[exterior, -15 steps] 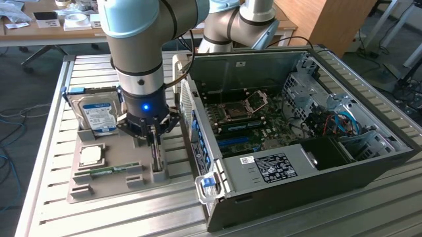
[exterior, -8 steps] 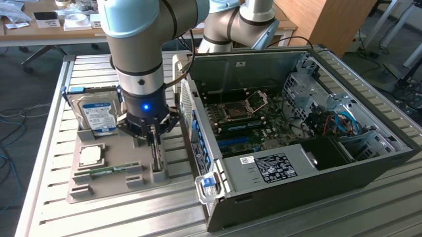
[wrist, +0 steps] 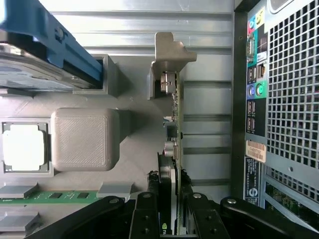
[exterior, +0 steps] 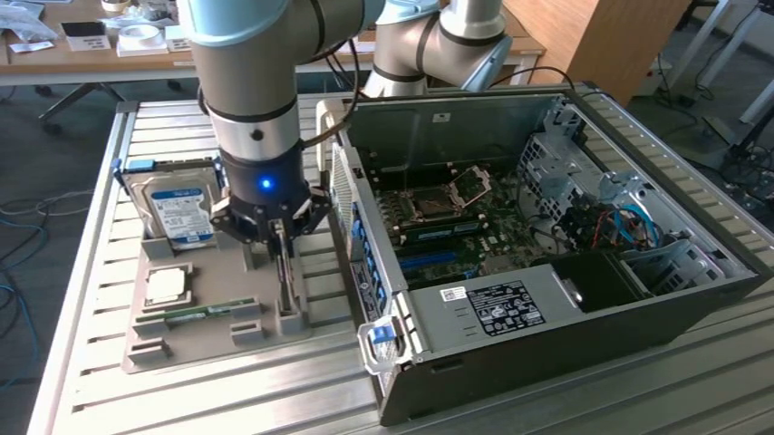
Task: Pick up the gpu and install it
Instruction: 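Pick up the gpu and move the gpu toward the slot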
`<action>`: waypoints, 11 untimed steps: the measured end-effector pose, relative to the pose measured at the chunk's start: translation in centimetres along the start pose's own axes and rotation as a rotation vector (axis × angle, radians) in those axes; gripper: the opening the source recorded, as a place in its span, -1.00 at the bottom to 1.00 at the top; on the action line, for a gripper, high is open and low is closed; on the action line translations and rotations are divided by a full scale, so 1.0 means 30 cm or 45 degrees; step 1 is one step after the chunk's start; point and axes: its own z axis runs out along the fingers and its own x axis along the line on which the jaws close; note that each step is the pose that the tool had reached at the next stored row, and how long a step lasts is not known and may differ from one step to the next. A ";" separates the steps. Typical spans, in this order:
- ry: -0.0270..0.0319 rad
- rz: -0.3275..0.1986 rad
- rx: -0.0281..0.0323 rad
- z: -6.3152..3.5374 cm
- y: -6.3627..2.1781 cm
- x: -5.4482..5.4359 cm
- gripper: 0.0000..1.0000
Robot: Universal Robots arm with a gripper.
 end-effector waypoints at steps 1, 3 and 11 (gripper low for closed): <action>0.0000 0.000 -0.0001 -0.011 0.000 0.000 -0.46; -0.0001 0.000 -0.0001 -0.036 0.001 -0.001 -0.46; 0.0000 0.000 0.0001 -0.150 0.003 -0.005 -0.46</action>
